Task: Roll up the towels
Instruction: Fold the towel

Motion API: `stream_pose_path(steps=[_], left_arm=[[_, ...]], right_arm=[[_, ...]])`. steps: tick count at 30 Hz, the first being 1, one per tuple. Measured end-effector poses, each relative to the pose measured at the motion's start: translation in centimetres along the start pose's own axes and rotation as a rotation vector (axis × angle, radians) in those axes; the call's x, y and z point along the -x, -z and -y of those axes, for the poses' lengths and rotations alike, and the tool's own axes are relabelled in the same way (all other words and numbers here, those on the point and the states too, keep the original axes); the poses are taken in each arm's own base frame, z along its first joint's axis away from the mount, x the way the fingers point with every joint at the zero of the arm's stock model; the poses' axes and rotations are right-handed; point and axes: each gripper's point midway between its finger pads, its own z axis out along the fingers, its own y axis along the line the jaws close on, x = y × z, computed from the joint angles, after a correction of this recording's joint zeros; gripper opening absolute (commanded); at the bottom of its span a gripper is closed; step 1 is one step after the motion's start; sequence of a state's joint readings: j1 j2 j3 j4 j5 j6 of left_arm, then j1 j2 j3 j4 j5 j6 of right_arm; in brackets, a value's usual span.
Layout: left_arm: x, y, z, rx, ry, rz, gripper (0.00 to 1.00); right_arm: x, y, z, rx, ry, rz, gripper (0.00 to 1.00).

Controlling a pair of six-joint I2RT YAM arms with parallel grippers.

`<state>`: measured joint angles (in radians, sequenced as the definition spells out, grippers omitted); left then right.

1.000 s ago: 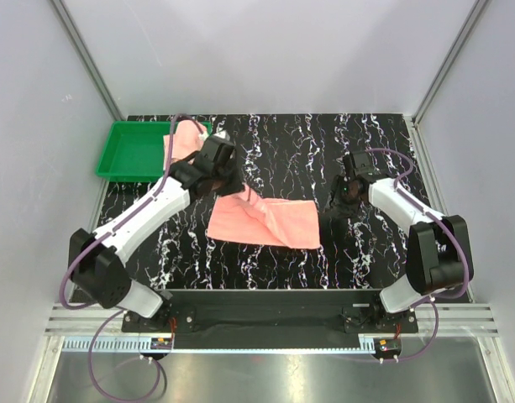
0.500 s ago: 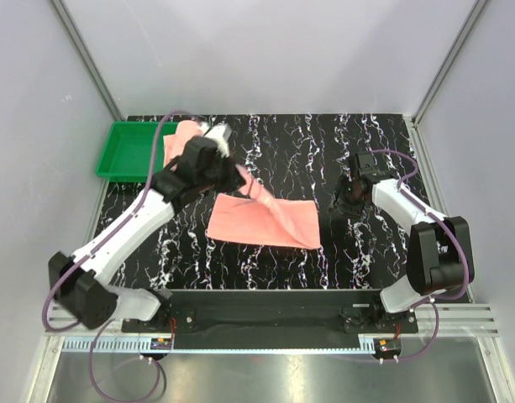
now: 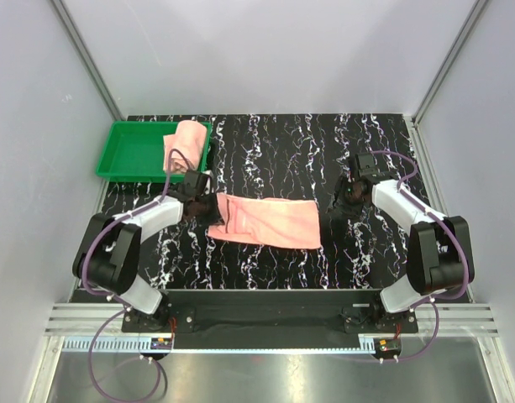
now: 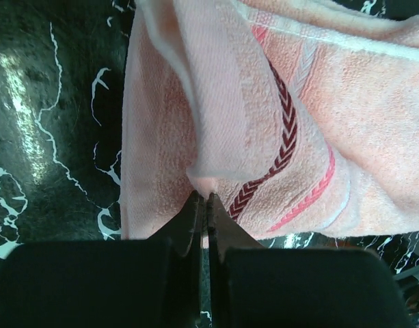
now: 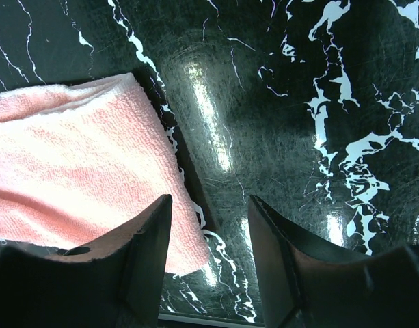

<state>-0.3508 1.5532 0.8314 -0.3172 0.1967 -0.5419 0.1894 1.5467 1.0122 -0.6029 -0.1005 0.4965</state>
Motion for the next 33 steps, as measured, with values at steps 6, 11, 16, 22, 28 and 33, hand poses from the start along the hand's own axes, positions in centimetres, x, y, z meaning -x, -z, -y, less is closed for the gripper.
stream_pose_path(steps=[6,11,16,22,28,33], left_arm=[[1.8,1.1,0.1,0.014,-0.006,0.048,0.00],[1.7,2.0,-0.8,0.068,-0.001,0.056,0.00],[1.0,1.8,-1.7,0.107,0.007,0.026,0.08],[-0.2,1.3,-3.2,0.157,0.019,0.005,0.83],[-0.8,1.0,-3.8,0.173,0.045,0.011,0.86],[-0.6,0.8,-3.7,0.156,0.051,0.039,0.60]], right_arm=[[-0.2,-0.1,0.0,0.003,-0.001,-0.008,0.57],[-0.5,0.0,-0.9,0.059,-0.001,-0.028,0.78],[-0.7,-0.2,-2.2,0.125,0.009,-0.055,0.87],[-0.6,-1.2,-3.0,0.158,0.007,-0.090,0.87],[-1.3,-2.7,-2.9,0.161,-0.001,-0.136,0.87],[-1.2,-3.1,-3.2,0.178,0.000,-0.138,0.84]])
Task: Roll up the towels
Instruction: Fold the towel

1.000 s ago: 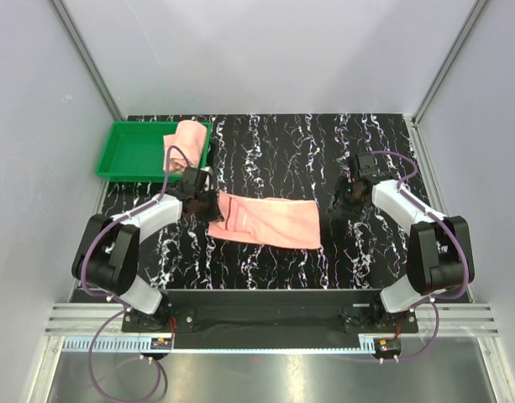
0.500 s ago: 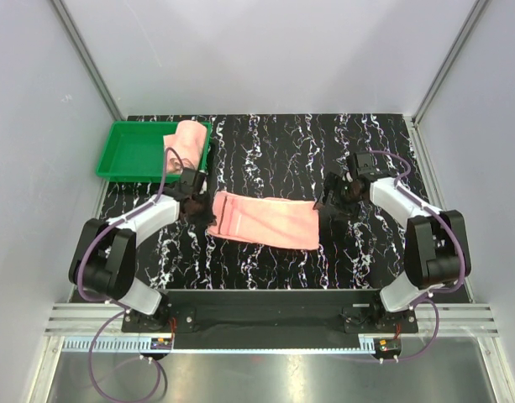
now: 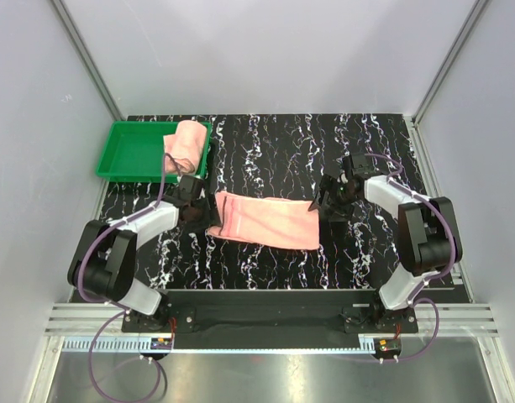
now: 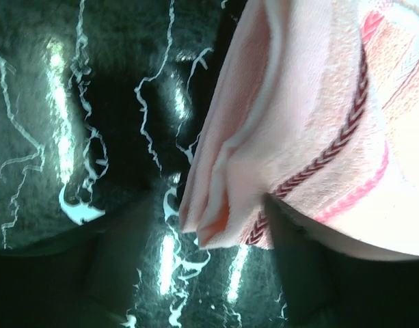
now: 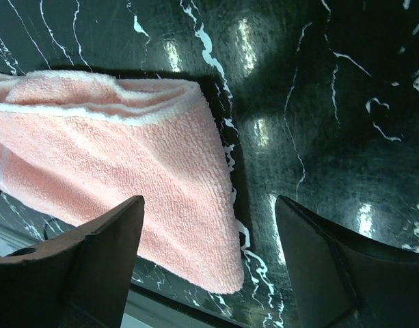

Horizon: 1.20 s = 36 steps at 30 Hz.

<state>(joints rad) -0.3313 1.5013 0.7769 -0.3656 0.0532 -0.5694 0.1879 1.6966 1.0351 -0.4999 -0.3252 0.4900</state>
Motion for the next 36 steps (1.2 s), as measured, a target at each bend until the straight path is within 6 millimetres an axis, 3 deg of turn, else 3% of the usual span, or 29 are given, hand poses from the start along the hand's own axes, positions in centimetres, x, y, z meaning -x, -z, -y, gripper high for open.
stream_pose_path(steps=[1,2,6,8,12,16,19,24,30,36], left_arm=[[0.1,-0.2,0.0,-0.005,0.000,0.007,0.52],[0.1,-0.3,0.2,-0.013,0.003,0.010,0.35],[0.0,-0.8,0.7,-0.053,0.015,0.013,0.07],[0.0,-0.9,1.0,-0.071,0.015,0.013,0.00],[-0.1,-0.7,1.3,-0.088,0.017,0.006,0.00],[-0.5,-0.1,1.2,-0.085,0.018,-0.014,0.00],[-0.2,0.7,1.5,-0.085,0.017,-0.015,0.00],[0.6,1.2,2.0,-0.094,0.015,-0.001,0.00],[0.5,1.2,2.0,-0.091,0.016,-0.006,0.00],[0.3,1.2,1.9,-0.088,0.016,-0.011,0.00]], right_arm=[[0.1,-0.2,-0.1,0.007,0.001,0.000,0.83],[0.1,-0.4,-0.1,0.012,0.001,-0.003,0.81],[0.0,-1.8,-0.1,0.033,-0.005,-0.025,0.71],[-0.1,-2.2,-0.3,0.049,-0.008,-0.041,0.67],[-0.2,-2.6,-0.8,0.087,-0.009,-0.046,0.65],[-1.2,-2.1,-1.3,0.148,-0.013,-0.042,0.81],[-3.3,-1.0,-0.5,0.143,-0.029,-0.051,0.84],[-6.0,-0.1,0.6,0.132,-0.066,-0.067,0.76],[-7.5,-0.3,0.6,0.181,-0.119,-0.090,0.63],[-9.0,0.3,1.1,0.190,-0.131,-0.090,0.61]])
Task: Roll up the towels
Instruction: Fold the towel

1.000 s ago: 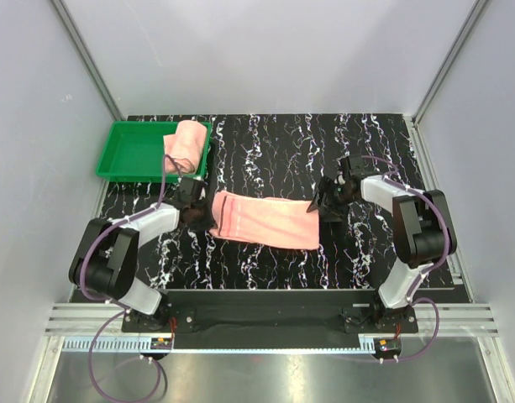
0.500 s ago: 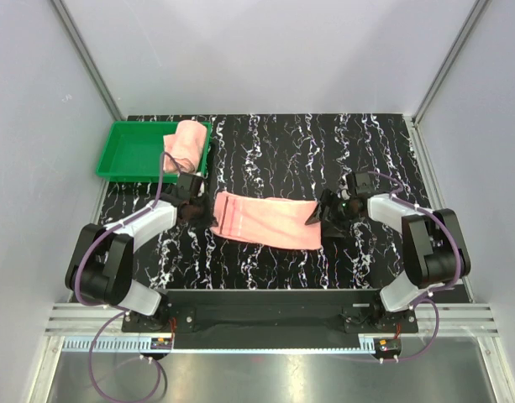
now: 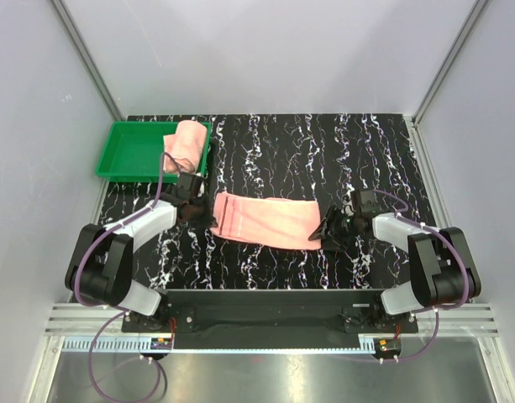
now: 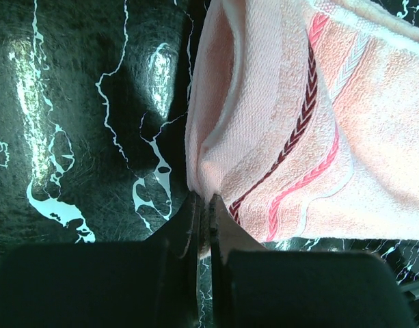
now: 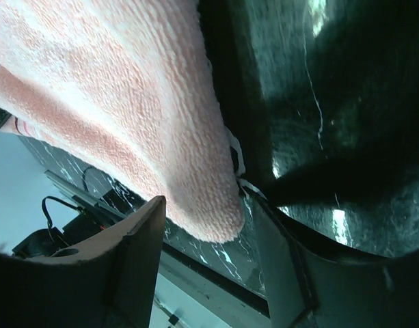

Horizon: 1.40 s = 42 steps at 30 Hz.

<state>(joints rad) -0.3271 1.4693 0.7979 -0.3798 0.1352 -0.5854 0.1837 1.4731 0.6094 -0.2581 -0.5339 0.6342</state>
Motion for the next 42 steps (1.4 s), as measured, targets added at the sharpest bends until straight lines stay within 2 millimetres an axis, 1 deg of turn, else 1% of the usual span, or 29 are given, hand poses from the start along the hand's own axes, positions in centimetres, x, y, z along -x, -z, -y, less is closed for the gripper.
stream_pose_path(steps=[3,5,6,7,8,10,11,13,14,18,20,21,22,23,24,26,27,28,29,30,31,32,33,34,36,38,39,42], left_arm=[[-0.1,0.0,-0.1,0.003,0.001,-0.004,0.00],[-0.2,0.0,-0.1,0.005,0.002,-0.007,0.00],[-0.2,0.0,-0.1,0.006,0.002,-0.009,0.00],[-0.2,0.1,-0.2,0.007,0.002,-0.011,0.00],[-0.2,0.1,-0.1,0.008,0.002,-0.012,0.00],[-0.2,0.2,0.0,0.006,0.001,-0.010,0.00],[-0.2,0.2,0.1,0.004,0.000,-0.011,0.00],[-0.1,0.2,0.3,0.001,-0.004,-0.011,0.00],[-0.1,0.3,0.4,0.000,-0.006,-0.011,0.00],[-0.1,0.6,0.5,0.001,-0.005,-0.020,0.00],[0.2,1.2,1.0,-0.001,-0.003,-0.030,0.00],[0.5,1.5,1.3,-0.005,-0.003,-0.029,0.00],[1.0,2.2,1.8,-0.009,-0.003,-0.030,0.00],[1.8,2.9,2.5,-0.016,-0.005,-0.023,0.00],[5.0,5.2,5.3,-0.073,-0.022,0.044,0.00],[8.1,8.3,7.8,-0.109,-0.036,0.109,0.00],[9.7,9.8,9.0,-0.135,-0.044,0.153,0.00],[11.6,11.8,10.4,-0.166,-0.048,0.208,0.00],[13.1,13.5,11.4,-0.195,-0.048,0.255,0.00],[14.5,15.1,12.2,-0.226,-0.041,0.297,0.00],[15.3,16.2,12.6,-0.251,-0.030,0.320,0.00],[15.8,16.7,12.4,-0.263,-0.011,0.327,0.00],[15.6,16.7,12.1,-0.272,0.012,0.312,0.00],[15.3,16.3,11.8,-0.273,0.026,0.292,0.00],[13.8,15.0,11.2,-0.266,0.047,0.228,0.00],[12.1,13.4,10.7,-0.260,0.064,0.117,0.00],[11.7,12.7,10.7,-0.259,0.069,0.079,0.00],[10.7,10.8,10.6,-0.272,0.081,-0.006,0.00]], right_arm=[[-0.6,0.3,0.3,-0.003,-0.005,-0.001,0.58],[-0.9,0.4,0.6,-0.012,-0.011,0.003,0.58],[-1.0,0.4,0.7,-0.013,-0.015,0.007,0.56],[-1.0,0.5,0.8,-0.015,-0.018,0.009,0.47],[-1.0,0.4,0.8,-0.016,-0.021,0.011,0.32],[-1.0,0.1,1.4,-0.037,-0.033,0.015,0.22],[-1.1,-0.1,1.6,-0.043,-0.047,0.006,0.15],[-1.2,-0.3,1.7,-0.041,-0.059,-0.001,0.04],[-1.1,-0.4,1.6,-0.037,-0.059,-0.002,0.00],[-0.9,-0.2,1.4,-0.042,-0.065,0.003,0.00],[-0.5,0.3,1.0,-0.050,-0.060,0.019,0.00],[-0.2,0.8,0.6,-0.056,-0.057,0.029,0.00],[0.4,1.5,-0.1,-0.059,-0.047,0.047,0.00],[1.4,2.5,-1.3,-0.053,-0.031,0.074,0.00],[4.5,4.9,-5.2,-0.006,0.024,0.163,0.00],[7.4,8.2,-9.1,0.028,0.067,0.238,0.00],[9.5,10.2,-11.5,0.062,0.095,0.301,0.00],[11.2,12.0,-13.4,0.095,0.117,0.357,0.00],[13.0,14.3,-15.3,0.129,0.143,0.427,0.00],[14.3,16.2,-16.6,0.151,0.159,0.485,0.00],[15.2,17.8,-17.5,0.168,0.167,0.528,0.00],[15.7,18.8,-17.7,0.177,0.165,0.554,0.00],[15.7,19.2,-17.6,0.183,0.155,0.558,0.00],[15.4,19.0,-17.3,0.184,0.146,0.545,0.00],[14.5,17.8,-15.9,0.164,0.111,0.494,0.00],[14.0,16.8,-14.3,0.128,0.063,0.445,0.00],[13.9,16.5,-13.9,0.121,0.045,0.427,0.00],[13.8,15.6,-13.6,0.125,0.025,0.393,0.00]])
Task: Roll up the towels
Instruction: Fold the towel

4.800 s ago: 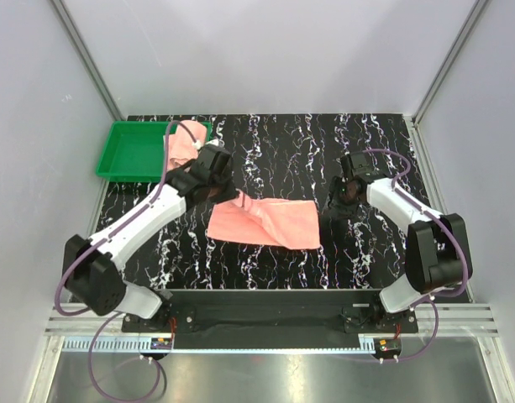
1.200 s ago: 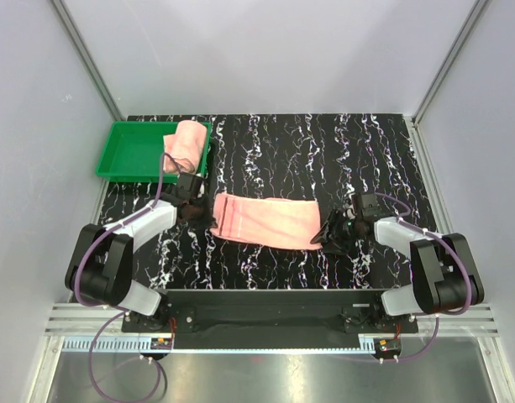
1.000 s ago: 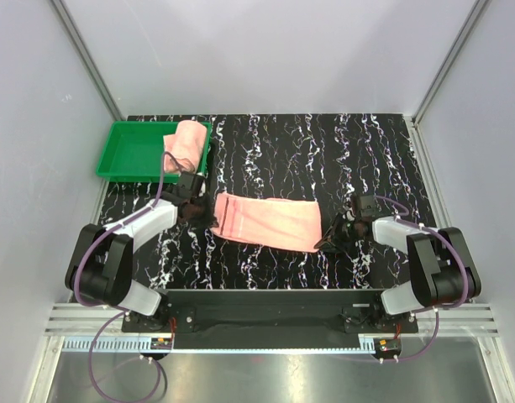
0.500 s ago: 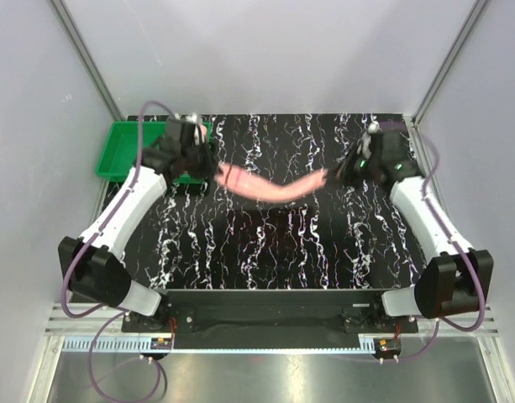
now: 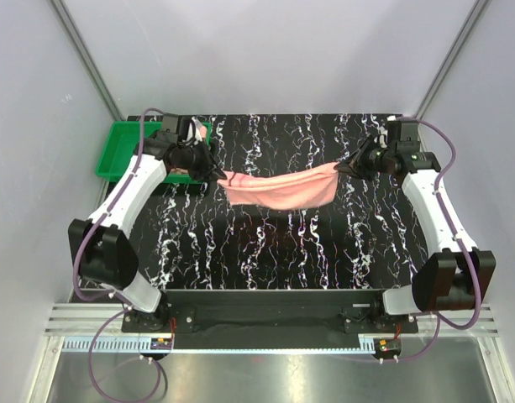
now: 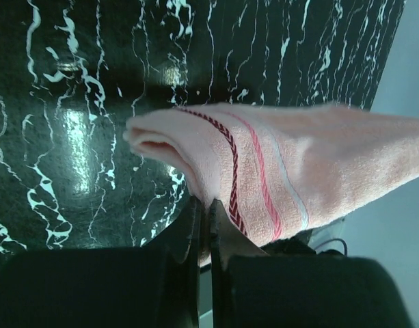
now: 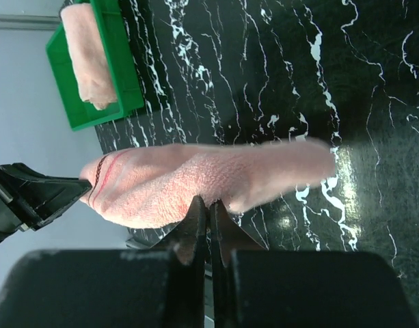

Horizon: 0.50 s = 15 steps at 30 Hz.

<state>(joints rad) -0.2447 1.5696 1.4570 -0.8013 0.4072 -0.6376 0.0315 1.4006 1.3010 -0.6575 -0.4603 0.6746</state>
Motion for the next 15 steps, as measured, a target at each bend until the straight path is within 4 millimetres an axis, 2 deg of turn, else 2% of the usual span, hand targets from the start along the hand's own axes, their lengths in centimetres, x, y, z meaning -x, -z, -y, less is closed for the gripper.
stream_pose_path(steps=[8,12,15], left_arm=[[-0.9,-1.7,-0.7,-0.009,-0.002,-0.093,0.00],[0.6,-3.1,-0.4,-0.013,-0.027,-0.103,0.00],[1.9,-3.1,0.4,-0.029,-0.076,-0.070,0.00]], right_arm=[[0.2,-1.0,1.4,-0.033,-0.031,-0.026,0.00],[1.0,-2.5,1.7,-0.047,-0.033,-0.052,0.00],[1.1,-3.0,2.0,-0.051,-0.019,-0.056,0.00]])
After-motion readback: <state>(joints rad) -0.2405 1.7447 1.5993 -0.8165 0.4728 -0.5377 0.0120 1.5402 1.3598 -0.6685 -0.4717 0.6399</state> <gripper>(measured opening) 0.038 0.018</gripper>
